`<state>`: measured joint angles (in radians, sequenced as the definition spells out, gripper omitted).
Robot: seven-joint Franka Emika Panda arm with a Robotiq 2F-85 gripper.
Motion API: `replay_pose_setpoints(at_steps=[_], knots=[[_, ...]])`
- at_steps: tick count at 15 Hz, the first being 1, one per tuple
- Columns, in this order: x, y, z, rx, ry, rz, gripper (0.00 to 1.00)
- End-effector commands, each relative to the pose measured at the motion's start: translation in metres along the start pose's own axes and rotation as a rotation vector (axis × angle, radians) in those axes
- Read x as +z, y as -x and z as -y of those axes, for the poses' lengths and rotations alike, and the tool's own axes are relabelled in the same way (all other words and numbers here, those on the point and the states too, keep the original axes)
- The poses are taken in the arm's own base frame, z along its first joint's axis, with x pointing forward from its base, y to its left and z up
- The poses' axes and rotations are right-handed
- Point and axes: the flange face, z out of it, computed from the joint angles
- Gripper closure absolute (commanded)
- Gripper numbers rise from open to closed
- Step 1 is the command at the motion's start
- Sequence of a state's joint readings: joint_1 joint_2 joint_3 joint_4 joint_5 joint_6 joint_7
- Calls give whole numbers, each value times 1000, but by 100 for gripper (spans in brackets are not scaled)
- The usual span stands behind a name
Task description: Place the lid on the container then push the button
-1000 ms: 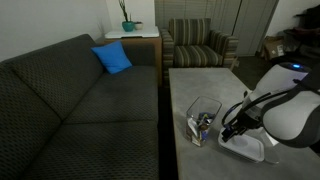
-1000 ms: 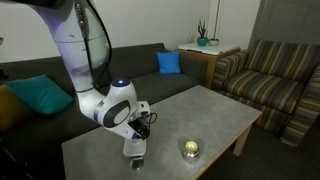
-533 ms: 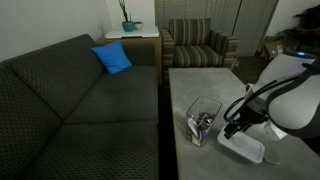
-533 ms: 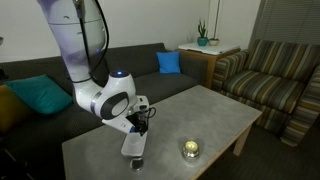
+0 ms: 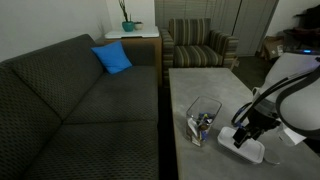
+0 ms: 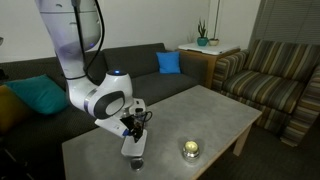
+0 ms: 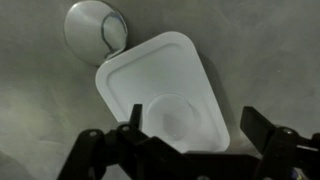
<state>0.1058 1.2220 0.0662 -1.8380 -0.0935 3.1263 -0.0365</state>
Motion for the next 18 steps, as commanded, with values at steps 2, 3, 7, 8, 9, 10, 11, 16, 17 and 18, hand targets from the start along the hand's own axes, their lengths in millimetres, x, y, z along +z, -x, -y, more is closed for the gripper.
replay_pose_setpoints(at_steps=[2, 3, 7, 8, 9, 10, 11, 16, 17, 18], knots=[[3, 12, -15, 50, 87, 24, 0], [5, 12, -17, 55, 94, 16, 0], [16, 12, -15, 85, 18, -40, 0], [18, 12, -13, 93, -5, -59, 0], [20, 11, -12, 103, -16, -77, 0], [22, 11, -12, 107, -22, -94, 0], [25, 11, -14, 108, -18, -106, 0], [30, 5, -26, 114, 7, -128, 0], [30, 2, -28, 115, 13, -137, 0], [30, -1, -29, 122, 14, -144, 0]])
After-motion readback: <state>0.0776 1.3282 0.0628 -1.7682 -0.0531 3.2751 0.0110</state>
